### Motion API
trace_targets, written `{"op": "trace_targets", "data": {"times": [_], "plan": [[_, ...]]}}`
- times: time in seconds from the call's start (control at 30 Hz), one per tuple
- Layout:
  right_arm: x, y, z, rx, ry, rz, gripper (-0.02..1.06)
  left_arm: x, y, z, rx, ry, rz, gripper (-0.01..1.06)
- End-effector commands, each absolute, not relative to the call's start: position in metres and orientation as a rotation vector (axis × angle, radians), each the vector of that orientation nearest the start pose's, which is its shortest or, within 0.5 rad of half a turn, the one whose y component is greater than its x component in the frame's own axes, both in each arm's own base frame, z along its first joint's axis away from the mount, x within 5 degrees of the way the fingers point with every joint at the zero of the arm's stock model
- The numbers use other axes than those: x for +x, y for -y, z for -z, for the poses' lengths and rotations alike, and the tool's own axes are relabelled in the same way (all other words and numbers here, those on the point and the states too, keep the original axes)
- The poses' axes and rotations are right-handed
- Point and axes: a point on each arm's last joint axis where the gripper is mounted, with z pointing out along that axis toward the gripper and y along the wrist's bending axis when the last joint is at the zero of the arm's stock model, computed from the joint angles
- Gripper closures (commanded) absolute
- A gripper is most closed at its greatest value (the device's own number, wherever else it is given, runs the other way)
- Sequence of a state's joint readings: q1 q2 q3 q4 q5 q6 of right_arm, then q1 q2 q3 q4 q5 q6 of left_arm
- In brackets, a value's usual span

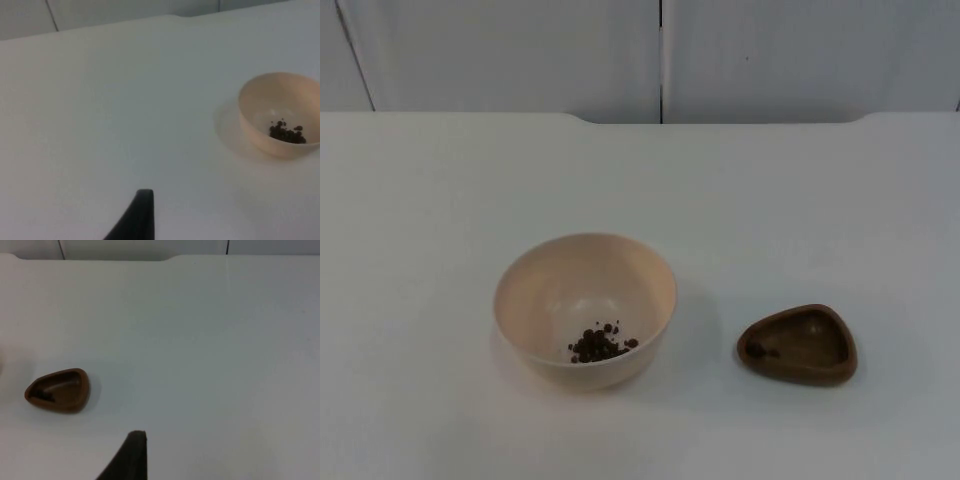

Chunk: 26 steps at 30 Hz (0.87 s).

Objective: Pick up the bowl with the left hand and pour the coffee beans from the cup into the bowl with the right hand.

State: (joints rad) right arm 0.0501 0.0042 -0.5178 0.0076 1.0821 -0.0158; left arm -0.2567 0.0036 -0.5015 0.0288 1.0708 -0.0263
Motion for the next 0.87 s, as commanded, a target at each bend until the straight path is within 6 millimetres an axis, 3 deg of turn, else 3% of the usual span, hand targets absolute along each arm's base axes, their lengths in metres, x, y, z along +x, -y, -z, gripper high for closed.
{"op": "trace_targets", "data": {"times": [0.0, 0.83], "plan": [[-0.0074, -0.0002, -0.2800, -0.061, -2.046, -0.026, -0.01, -0.0043, -0.0039, -0.2755, 0.206, -2.051, 0.121, 0.00], [-0.0074, -0.0004, -0.2800, -0.061, -2.046, -0.029, -0.01, -0.0052, -0.0026, -0.2755, -0.072, -2.058, -0.046, 0.00]]}}
